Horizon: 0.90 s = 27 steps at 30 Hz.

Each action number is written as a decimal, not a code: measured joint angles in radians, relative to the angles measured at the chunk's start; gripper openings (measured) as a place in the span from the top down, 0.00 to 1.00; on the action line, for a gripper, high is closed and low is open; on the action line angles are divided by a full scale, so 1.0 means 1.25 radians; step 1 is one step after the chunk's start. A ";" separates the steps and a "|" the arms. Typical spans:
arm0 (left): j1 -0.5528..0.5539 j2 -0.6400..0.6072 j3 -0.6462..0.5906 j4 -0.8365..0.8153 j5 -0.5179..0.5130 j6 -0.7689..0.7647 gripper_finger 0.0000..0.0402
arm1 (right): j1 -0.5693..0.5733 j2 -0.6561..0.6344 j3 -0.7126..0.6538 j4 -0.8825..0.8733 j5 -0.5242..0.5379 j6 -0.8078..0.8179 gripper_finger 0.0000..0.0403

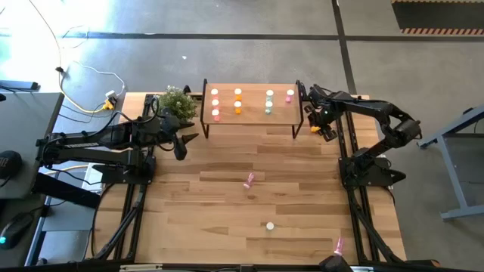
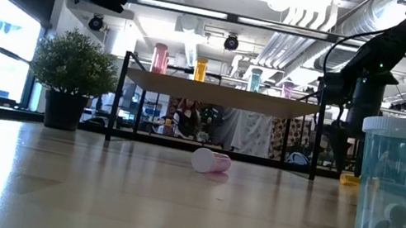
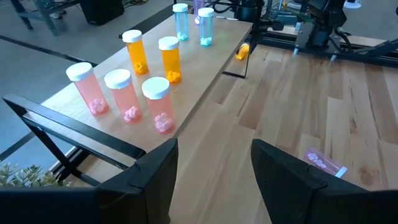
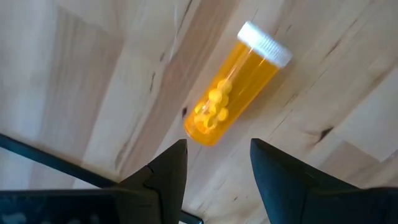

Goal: Pick and place medicine bottles onto shelf by color
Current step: Put the orange pill bottle on the shelf aligned with the other orange pill bottles

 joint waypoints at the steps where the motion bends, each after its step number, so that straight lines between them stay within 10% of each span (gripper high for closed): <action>1: 0.000 0.000 0.000 0.000 0.000 0.000 0.51 | -0.003 -0.008 0.000 -0.007 0.011 0.006 0.59; 27: 0.002 0.000 0.000 0.000 -0.012 -0.002 0.51 | -0.026 -0.004 0.000 -0.052 0.091 0.035 0.59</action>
